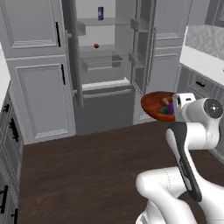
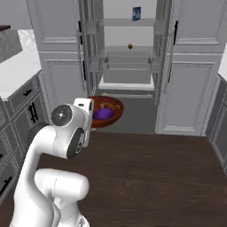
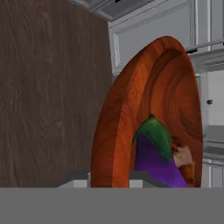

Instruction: Pick the chicken drumstick and eggplant from their plates and place them in the bowl. Then put the bowl in the fridge.

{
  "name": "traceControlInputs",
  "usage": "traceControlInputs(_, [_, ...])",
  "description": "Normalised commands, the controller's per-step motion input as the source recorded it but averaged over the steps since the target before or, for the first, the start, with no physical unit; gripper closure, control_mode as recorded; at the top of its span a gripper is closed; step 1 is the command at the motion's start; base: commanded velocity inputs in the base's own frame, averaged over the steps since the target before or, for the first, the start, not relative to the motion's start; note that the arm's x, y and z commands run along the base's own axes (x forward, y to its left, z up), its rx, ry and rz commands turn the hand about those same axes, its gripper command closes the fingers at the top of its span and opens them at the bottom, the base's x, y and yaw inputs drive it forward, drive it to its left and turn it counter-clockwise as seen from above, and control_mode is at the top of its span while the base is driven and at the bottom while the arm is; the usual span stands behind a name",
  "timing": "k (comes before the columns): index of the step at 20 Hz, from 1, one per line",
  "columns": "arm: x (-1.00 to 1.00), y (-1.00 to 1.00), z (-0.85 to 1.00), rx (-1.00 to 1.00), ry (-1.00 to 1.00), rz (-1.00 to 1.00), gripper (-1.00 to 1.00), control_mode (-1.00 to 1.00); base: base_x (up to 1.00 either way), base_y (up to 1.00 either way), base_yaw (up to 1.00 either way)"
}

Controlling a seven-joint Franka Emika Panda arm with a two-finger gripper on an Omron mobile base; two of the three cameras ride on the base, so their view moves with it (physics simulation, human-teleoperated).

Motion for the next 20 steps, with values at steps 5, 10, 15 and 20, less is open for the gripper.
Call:
traceControlInputs(5, [0.00, 0.00, 0.00, 0.00, 0.00, 0.00, 1.00, 1.00, 1.00, -0.51, 0.42])
traceControlInputs(10, [0.00, 0.00, 0.00, 0.00, 0.00, 0.00, 1.00, 1.00, 1.00, -0.36, 0.10])
traceControlInputs(15, [0.00, 0.00, 0.00, 0.00, 0.00, 0.00, 1.00, 1.00, 1.00, -0.22, 0.00])
traceControlInputs(20, [0.00, 0.00, 0.00, 0.00, 0.00, 0.00, 1.00, 1.00, 1.00, -0.38, -0.03])
